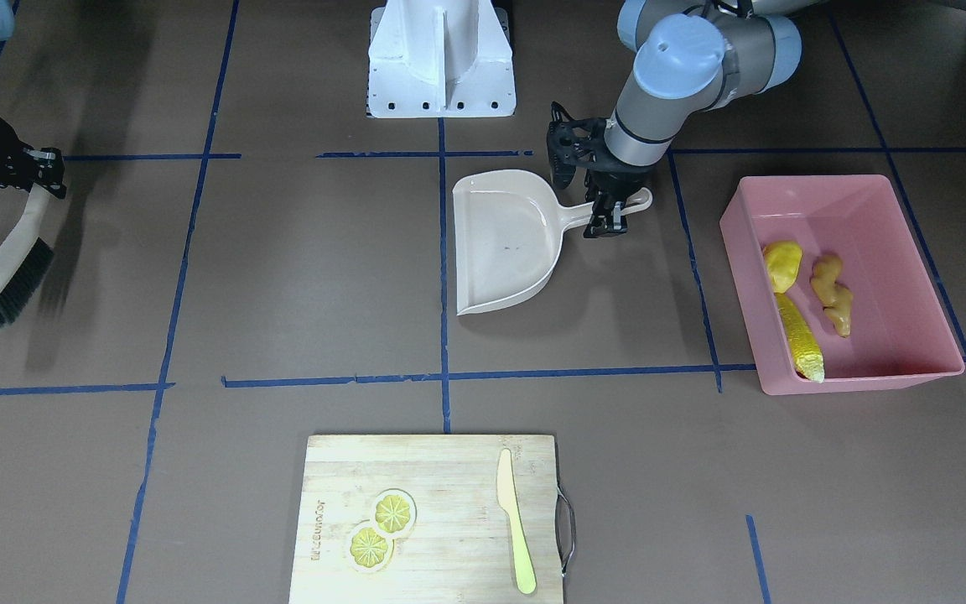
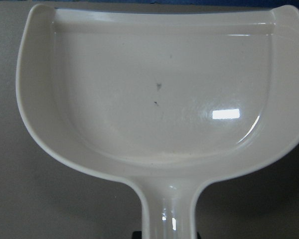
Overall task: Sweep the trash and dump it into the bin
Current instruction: 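Carry the empty dustpan with the left gripper back onto the table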
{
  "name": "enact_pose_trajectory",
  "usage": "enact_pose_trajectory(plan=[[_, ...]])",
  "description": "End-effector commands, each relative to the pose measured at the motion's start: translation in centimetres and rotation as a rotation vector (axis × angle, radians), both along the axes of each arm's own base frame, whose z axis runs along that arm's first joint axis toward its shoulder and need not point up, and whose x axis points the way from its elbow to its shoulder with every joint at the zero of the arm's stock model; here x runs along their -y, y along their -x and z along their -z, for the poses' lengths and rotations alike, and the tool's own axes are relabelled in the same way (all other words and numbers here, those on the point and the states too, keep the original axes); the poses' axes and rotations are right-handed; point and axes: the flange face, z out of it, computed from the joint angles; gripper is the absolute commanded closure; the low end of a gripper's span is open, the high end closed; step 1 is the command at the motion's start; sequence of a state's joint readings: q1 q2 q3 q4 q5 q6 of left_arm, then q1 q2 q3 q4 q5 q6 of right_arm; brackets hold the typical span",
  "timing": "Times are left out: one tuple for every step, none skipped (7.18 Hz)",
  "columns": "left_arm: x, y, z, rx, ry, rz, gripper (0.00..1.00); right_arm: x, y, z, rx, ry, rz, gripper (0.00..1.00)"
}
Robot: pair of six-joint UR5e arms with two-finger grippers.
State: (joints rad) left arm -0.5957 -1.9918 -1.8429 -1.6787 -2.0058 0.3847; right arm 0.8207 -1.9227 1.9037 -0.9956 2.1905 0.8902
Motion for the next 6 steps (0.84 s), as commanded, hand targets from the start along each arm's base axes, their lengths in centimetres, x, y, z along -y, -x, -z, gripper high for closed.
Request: enact_pose_trajectory(plan=[[0.2, -0.6, -0.3, 0.009, -0.001, -0.004, 0.67, 0.1, 0.1, 0.1, 0.001, -0.002, 0.0, 0.95], [0.3, -0.4, -0.5, 0.015, 0.002, 0.008, 0.26, 0.3, 0.4, -0.1, 0.002, -0.003, 0.003, 0.95], [0.8, 0.0, -0.6, 0.042, -0.052, 0.058, 0.0, 0.5, 0.5, -0.1, 0.002, -0.004, 0.002, 0.95], [1.4, 1.3, 0.2, 0.032, -0.068, 0.082, 0.0, 0.6, 0.6, -0.3, 0.001, -0.005, 0.005, 0.95], [1.9, 3.3, 0.4, 0.027, -0.07, 0.11, 0.0, 0.7, 0.6, -0.8, -0.005, 0.001, 0.005, 0.94], [2.1, 5.9, -0.3, 0.028, -0.066, 0.141, 0.0, 0.8, 0.8, -1.4, -0.011, 0.007, 0.007, 0.92]])
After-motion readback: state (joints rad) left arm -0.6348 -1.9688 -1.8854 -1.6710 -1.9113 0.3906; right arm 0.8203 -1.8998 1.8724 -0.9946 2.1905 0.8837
